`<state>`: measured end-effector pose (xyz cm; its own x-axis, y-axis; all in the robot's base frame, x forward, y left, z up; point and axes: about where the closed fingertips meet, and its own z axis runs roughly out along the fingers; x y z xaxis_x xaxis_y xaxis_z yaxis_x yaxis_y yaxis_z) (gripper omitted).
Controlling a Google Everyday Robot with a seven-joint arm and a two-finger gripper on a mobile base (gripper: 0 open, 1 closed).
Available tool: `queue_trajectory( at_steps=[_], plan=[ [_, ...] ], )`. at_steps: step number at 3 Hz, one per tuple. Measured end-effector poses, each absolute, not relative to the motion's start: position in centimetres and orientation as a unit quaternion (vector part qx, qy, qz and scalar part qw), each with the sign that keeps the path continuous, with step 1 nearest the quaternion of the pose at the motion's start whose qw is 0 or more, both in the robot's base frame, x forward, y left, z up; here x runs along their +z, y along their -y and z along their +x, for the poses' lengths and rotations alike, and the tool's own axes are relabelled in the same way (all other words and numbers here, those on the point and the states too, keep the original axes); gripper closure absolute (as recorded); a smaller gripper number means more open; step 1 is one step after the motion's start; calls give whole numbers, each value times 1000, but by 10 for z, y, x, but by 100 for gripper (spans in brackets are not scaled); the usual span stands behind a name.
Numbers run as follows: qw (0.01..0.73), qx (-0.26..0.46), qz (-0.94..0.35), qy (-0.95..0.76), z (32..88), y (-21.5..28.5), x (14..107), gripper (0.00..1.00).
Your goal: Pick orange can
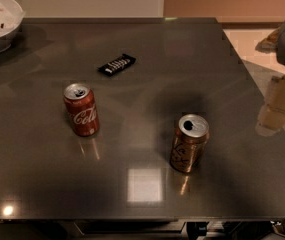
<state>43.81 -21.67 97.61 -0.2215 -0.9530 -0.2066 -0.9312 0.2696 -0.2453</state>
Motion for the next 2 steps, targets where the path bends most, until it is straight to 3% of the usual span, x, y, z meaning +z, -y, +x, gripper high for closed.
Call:
queue_trajectory(
  at_steps=[2],
  plan=[
    [166,-8,-608,-776,433,211,973,0]
  ],
)
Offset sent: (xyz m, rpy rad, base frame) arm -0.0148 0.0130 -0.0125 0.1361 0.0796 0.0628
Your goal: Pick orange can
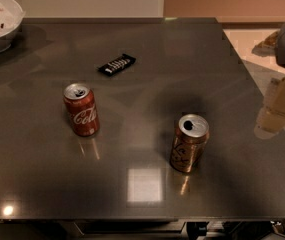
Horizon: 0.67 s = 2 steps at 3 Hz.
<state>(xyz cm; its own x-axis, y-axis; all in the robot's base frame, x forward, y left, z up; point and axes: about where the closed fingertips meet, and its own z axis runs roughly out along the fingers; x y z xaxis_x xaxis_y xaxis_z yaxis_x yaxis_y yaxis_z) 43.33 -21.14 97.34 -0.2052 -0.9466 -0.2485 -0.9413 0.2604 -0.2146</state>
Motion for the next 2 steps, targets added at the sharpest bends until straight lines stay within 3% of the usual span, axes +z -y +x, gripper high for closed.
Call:
queue_trajectory(
  at_steps=[2],
  plan=[
    [227,99,-636,-731,402,165,955,0]
  ],
)
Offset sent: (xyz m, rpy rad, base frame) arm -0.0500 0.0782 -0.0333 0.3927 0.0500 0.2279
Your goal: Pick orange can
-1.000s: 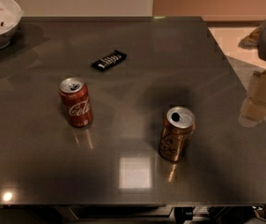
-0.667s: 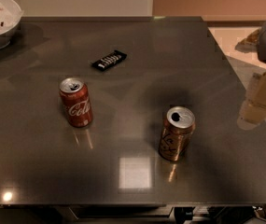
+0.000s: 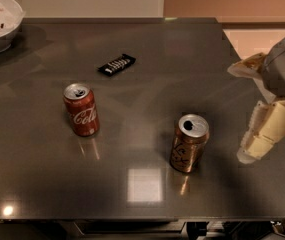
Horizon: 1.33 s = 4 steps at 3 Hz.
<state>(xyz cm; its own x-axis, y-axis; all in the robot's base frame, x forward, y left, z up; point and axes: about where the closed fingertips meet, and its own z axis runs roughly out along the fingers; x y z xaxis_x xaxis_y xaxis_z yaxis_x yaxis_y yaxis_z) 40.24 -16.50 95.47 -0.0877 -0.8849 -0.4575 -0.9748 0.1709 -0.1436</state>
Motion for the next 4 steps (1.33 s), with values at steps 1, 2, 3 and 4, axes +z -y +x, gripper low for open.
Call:
queue_trajectory(
  at_steps=[1,2,3,4],
  plan=[
    [251,142,-644,-708,395,139,939,0],
    [260,164,-647,-697,395,124,923,0],
    [260,178,-648,-694,398,116,910,0],
    [259,189,-650,-689,398,108,902,0]
  ],
)
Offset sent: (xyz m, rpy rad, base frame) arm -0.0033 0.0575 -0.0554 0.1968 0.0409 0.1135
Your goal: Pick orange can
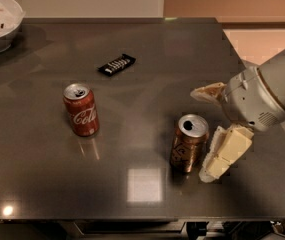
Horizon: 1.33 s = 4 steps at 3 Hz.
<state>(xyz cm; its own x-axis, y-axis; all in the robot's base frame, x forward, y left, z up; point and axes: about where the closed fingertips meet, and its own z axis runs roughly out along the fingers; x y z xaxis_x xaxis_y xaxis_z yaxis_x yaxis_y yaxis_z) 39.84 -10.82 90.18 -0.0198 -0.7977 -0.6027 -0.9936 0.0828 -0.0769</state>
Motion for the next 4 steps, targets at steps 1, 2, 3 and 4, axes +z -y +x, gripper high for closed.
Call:
queue_trajectory(
  at_steps=[1,2,3,4],
  plan=[
    [258,202,-652,-683,398,100,897,0],
    [258,211,-653,-680,399,95,894,18],
    [256,216,-653,-679,398,93,893,42],
    [256,221,-651,-680,400,94,898,64]
  ],
)
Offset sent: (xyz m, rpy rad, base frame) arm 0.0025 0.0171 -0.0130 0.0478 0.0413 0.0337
